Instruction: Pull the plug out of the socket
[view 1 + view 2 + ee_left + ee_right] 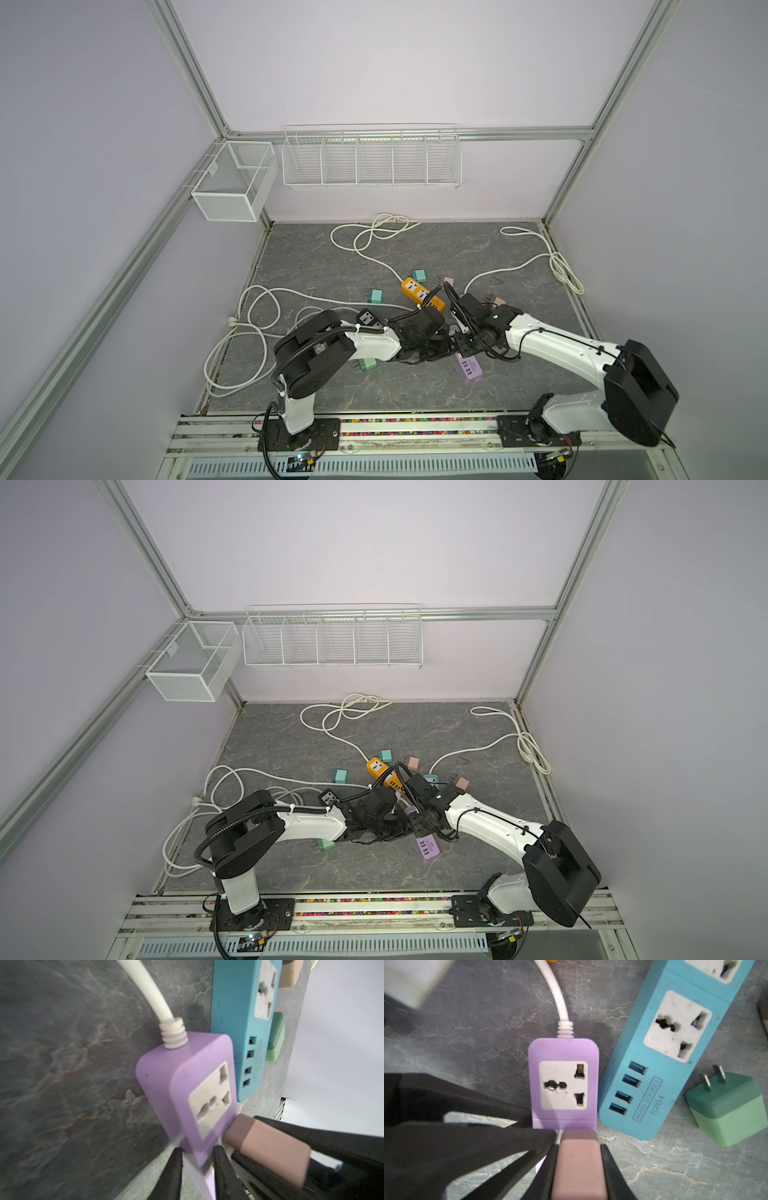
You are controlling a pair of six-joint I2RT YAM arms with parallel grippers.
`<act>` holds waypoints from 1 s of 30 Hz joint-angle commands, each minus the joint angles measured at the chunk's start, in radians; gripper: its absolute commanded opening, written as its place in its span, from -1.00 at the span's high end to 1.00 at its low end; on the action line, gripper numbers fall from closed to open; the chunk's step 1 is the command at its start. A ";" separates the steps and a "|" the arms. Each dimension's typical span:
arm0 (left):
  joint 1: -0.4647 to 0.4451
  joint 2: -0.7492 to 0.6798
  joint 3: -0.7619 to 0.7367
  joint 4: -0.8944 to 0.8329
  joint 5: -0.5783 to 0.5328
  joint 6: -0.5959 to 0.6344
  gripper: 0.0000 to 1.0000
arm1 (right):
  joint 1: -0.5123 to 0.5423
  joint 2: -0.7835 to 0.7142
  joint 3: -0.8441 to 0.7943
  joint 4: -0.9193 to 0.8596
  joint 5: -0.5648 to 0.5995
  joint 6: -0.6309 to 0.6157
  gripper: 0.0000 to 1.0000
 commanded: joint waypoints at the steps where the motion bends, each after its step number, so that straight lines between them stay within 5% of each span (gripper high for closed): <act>1: -0.005 0.116 -0.087 -0.286 -0.106 -0.015 0.48 | 0.022 -0.011 0.016 0.038 -0.021 0.003 0.56; 12: -0.009 0.115 -0.087 -0.298 -0.115 -0.020 0.50 | -0.055 -0.071 -0.015 0.023 0.043 0.009 0.58; 20: -0.009 0.128 -0.079 -0.304 -0.118 -0.023 0.52 | 0.084 -0.012 0.019 0.063 0.004 0.012 0.61; 24: -0.009 0.130 -0.075 -0.314 -0.118 -0.020 0.52 | 0.026 -0.045 0.011 0.028 0.071 -0.001 0.60; 30: -0.009 0.139 -0.072 -0.317 -0.118 -0.021 0.52 | -0.021 -0.076 -0.004 0.031 0.022 -0.035 0.60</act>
